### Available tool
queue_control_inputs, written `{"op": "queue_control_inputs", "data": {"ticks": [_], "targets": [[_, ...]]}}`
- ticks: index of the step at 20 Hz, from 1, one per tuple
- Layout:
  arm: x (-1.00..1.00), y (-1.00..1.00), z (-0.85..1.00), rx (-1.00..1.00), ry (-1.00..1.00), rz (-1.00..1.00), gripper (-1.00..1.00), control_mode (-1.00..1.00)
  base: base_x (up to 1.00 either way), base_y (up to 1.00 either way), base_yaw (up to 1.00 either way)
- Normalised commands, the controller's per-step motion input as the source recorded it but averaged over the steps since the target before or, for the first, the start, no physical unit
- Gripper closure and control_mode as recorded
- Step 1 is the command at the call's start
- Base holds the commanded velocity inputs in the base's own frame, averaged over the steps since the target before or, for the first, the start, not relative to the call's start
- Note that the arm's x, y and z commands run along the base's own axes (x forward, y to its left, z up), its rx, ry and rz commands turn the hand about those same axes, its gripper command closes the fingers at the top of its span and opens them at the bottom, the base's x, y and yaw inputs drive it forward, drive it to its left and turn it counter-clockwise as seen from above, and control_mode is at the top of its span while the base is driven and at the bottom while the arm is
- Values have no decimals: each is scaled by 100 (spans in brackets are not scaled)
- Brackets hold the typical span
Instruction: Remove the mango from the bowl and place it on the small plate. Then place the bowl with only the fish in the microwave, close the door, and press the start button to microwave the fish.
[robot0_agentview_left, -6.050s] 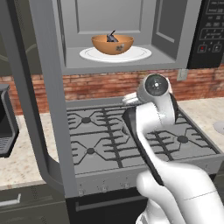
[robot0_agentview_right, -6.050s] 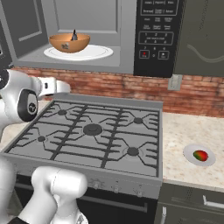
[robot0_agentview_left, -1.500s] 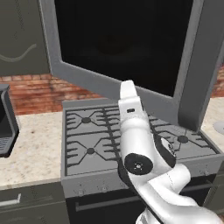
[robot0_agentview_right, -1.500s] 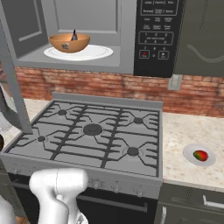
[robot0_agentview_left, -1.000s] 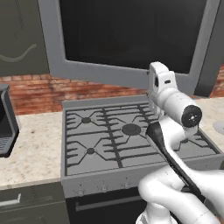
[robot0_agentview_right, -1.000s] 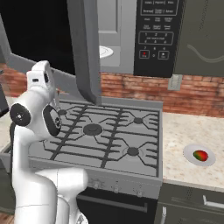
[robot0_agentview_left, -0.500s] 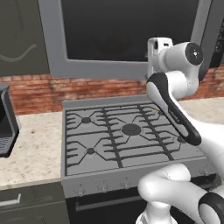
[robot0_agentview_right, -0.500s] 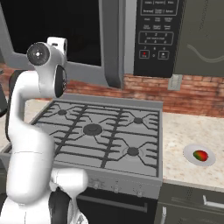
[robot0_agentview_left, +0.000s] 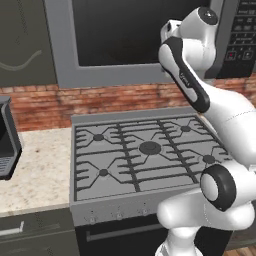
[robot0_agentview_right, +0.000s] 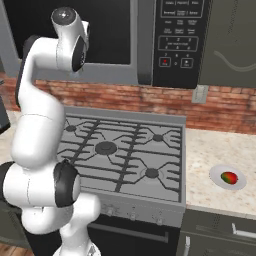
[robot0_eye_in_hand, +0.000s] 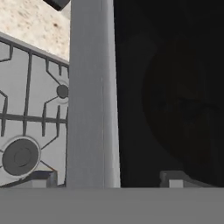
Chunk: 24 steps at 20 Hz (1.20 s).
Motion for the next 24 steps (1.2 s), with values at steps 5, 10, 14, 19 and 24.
{"op": "queue_control_inputs", "data": {"ticks": [5, 10, 14, 19, 24], "targets": [[68, -4, -31, 2, -14, 4, -100, -100, 0, 0, 0], [17, -4, -11, 1, -11, 2, -100, -100, 0, 0, 0], [-100, -49, -6, 5, -28, 0, -100, -100, 0, 0, 0], [-98, -91, -6, 18, -27, -1, -100, -100, 0, 0, 0], [-66, -100, -5, 27, -17, -7, -100, -100, 0, 0, 0]]}}
